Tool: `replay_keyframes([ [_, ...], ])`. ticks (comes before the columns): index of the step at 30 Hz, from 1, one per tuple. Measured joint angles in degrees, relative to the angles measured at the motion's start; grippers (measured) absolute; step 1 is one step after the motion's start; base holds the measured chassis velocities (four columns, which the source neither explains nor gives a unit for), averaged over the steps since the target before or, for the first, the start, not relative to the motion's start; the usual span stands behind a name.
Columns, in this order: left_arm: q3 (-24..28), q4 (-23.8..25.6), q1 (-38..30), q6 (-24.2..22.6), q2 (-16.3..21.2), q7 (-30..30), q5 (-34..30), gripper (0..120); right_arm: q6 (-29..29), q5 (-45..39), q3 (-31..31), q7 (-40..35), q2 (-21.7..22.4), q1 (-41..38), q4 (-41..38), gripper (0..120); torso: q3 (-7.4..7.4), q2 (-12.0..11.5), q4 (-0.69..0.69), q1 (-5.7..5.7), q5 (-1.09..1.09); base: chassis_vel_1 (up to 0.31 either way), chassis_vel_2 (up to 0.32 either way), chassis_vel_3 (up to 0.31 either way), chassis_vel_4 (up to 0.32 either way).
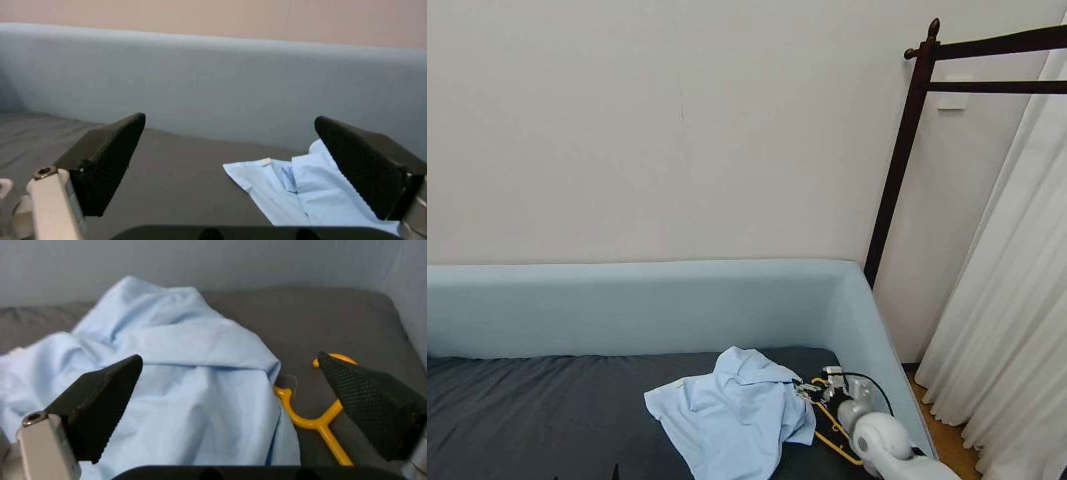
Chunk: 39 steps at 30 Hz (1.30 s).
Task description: Pick up the clothes from the sofa and hang them on the clothes hanger.
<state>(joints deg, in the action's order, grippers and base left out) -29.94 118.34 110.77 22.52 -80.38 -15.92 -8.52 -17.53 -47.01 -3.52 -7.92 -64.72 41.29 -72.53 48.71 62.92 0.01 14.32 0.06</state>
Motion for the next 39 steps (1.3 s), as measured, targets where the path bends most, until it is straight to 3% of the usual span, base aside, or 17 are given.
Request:
replay_keyframes([
  [2, 0.00, 0.00, 0.00, 0.00, 0.00, 0.00, 0.00, 100, 0.00, 0.00, 0.00, 0.00, 0.00, 0.00, 0.00, 100, 0.00, 0.00, 0.00, 0.00, 0.00, 0.000, 0.000, 0.000, 0.000],
  [7, -0.15, -0.69, -0.67, 0.17, 0.08, -0.27, -0.43, 100, -0.12, 3.74, -0.39, 0.69, -5.42, -3.05, 10.79, 100, 0.00, 0.00, -0.03, 0.00, -0.01, 0.000, 0.000, 0.000, 0.000],
  [15, -0.27, -0.69, -1.36, 0.13, 0.49, -0.28, -0.83, 100, 0.39, 4.77, 1.73, 1.85, -8.62, -3.31, 17.17, 99, -0.01, 0.00, -0.03, 0.00, -0.01, 0.000, 0.000, 0.000, 0.000],
  [19, -0.43, -0.55, -0.97, 0.18, 0.50, -0.29, -0.96, 100, 0.59, 5.49, 1.55, 2.42, -9.54, -3.50, 18.13, 88, -0.01, 0.01, -0.03, 0.00, -0.01, 0.000, 0.000, 0.000, 0.000],
  [23, -0.51, 1.19, 0.33, 0.23, 0.38, -0.16, -1.55, 100, 2.41, 8.22, 3.32, 3.36, -10.86, -4.15, 22.81, 68, -0.02, 0.01, -0.02, -0.01, 0.00, 0.000, 0.000, 0.000, 0.000],
  [26, -0.42, 1.81, 0.26, -0.32, 0.38, -0.07, -1.92, 100, 2.60, 8.65, 3.73, 4.01, -10.91, -4.26, 24.31, 59, -0.01, 0.01, -0.03, -0.01, 0.00, 0.000, 0.000, 0.000, 0.000],
  [36, -0.45, 1.96, -0.20, -0.63, 0.19, -0.02, -1.85, 100, 2.85, 8.51, 3.70, 4.70, -11.75, -3.83, 24.18, 26, -0.02, 0.01, -0.02, -0.01, 0.00, 0.000, 0.000, 0.000, 0.000],
  [39, -0.50, 1.56, -0.09, -0.44, 0.15, -0.06, -1.83, 100, 3.09, 8.53, 3.61, 4.47, -11.84, -3.54, 23.67, 11, -0.01, 0.01, -0.02, -0.01, 0.00, 0.000, 0.000, 0.000, 0.000],
])
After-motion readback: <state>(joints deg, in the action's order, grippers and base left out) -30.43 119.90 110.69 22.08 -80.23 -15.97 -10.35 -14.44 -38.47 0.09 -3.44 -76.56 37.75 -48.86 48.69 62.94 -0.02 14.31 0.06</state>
